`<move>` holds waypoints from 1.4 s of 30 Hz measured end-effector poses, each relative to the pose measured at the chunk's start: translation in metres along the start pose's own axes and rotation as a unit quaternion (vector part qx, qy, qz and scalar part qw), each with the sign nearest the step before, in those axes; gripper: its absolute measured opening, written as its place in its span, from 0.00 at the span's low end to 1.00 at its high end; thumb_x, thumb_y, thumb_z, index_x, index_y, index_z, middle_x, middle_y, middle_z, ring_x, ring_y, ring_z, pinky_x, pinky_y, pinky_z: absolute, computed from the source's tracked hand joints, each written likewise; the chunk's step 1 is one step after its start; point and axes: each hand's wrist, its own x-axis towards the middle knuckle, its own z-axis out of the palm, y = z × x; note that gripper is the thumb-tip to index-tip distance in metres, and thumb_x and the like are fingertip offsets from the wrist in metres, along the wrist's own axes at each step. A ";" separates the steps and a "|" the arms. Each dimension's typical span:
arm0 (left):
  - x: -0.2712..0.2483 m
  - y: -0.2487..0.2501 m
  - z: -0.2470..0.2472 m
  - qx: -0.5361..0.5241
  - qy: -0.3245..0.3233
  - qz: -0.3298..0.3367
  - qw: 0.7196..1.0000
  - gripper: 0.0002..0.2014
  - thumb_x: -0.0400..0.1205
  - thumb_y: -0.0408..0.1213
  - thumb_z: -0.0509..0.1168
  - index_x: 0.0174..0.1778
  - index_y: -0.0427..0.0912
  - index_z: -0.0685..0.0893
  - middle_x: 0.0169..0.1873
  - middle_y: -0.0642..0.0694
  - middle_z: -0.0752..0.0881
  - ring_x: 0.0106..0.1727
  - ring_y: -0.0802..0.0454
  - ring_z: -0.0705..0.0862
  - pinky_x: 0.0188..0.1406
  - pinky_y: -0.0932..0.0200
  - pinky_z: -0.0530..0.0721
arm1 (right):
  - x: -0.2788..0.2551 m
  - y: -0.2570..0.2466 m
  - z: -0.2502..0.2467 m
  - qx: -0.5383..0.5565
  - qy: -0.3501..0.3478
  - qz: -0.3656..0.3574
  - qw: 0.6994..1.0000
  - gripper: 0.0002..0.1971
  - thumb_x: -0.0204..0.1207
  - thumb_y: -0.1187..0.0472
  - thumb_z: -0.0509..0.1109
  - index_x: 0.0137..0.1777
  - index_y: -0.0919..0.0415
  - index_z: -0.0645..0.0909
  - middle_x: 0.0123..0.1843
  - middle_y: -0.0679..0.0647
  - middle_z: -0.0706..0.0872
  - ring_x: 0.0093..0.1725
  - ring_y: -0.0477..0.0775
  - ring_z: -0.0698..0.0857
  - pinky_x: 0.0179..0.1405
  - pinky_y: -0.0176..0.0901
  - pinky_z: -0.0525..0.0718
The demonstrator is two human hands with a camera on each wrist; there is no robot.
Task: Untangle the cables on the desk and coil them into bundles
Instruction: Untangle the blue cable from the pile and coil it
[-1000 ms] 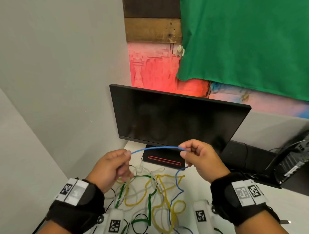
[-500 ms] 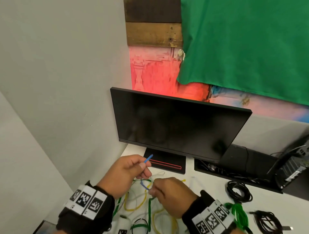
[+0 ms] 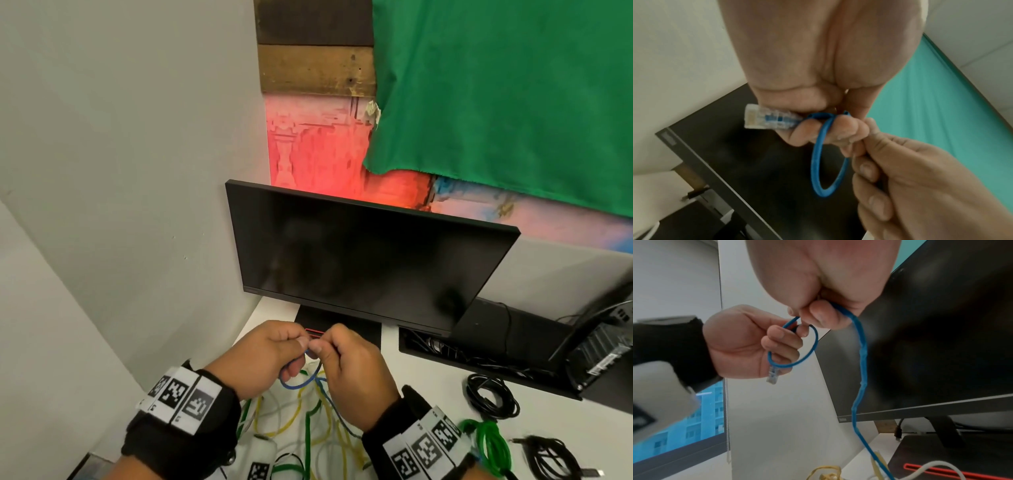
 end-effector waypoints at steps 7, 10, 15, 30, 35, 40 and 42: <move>0.005 -0.002 -0.001 0.005 -0.029 -0.004 1.000 0.14 0.87 0.32 0.59 0.38 0.40 0.85 0.23 0.50 0.78 0.26 0.56 0.75 0.30 0.64 0.75 | 0.003 0.009 -0.007 -0.012 -0.092 0.001 0.996 0.15 0.85 0.46 0.63 0.41 0.55 0.78 0.35 0.43 0.76 0.38 0.46 0.77 0.41 0.48 0.79; 0.007 -0.001 0.001 -0.015 -0.017 -0.021 1.000 0.15 0.86 0.33 0.60 0.36 0.42 0.88 0.28 0.47 0.83 0.32 0.54 0.80 0.38 0.59 0.81 | 0.008 0.012 -0.007 -0.037 -0.087 0.004 0.995 0.16 0.86 0.49 0.63 0.43 0.60 0.82 0.38 0.47 0.80 0.40 0.47 0.78 0.44 0.47 0.78; 0.009 0.002 -0.002 0.231 0.079 -0.020 0.970 0.12 0.80 0.41 0.63 0.35 0.51 0.90 0.27 0.54 0.85 0.31 0.59 0.82 0.33 0.60 0.81 | 0.009 0.014 -0.002 -0.093 -0.074 0.041 0.992 0.20 0.86 0.44 0.59 0.45 0.60 0.81 0.39 0.49 0.81 0.41 0.52 0.80 0.43 0.47 0.77; 0.004 -0.010 0.029 0.042 0.160 0.141 0.976 0.17 0.75 0.32 0.76 0.54 0.59 0.87 0.41 0.55 0.90 0.45 0.57 0.87 0.48 0.62 0.81 | 0.000 0.023 -0.004 0.067 -0.012 0.110 0.992 0.18 0.87 0.50 0.61 0.33 0.43 0.75 0.28 0.41 0.80 0.30 0.38 0.79 0.34 0.34 0.74; 0.004 -0.022 0.028 0.094 0.212 0.151 0.961 0.25 0.71 0.28 0.77 0.56 0.62 0.85 0.45 0.60 0.82 0.46 0.55 0.83 0.43 0.71 0.80 | -0.007 0.024 -0.014 0.105 -0.008 0.090 0.990 0.18 0.88 0.53 0.61 0.33 0.44 0.76 0.28 0.35 0.81 0.29 0.39 0.78 0.31 0.28 0.70; 0.003 -0.022 0.028 -0.063 0.128 0.078 0.987 0.12 0.76 0.26 0.74 0.40 0.51 0.90 0.31 0.44 0.89 0.31 0.51 0.85 0.33 0.60 0.86 | -0.005 0.021 -0.020 0.163 -0.015 0.096 0.982 0.19 0.89 0.53 0.59 0.34 0.49 0.77 0.24 0.44 0.76 0.23 0.41 0.73 0.28 0.34 0.72; 0.001 -0.022 0.029 -0.080 0.135 0.076 0.985 0.09 0.75 0.28 0.74 0.37 0.48 0.89 0.31 0.44 0.88 0.30 0.51 0.84 0.31 0.60 0.85 | -0.006 0.020 -0.019 0.173 -0.029 0.095 0.980 0.20 0.89 0.53 0.59 0.33 0.48 0.77 0.25 0.45 0.76 0.23 0.41 0.74 0.27 0.34 0.72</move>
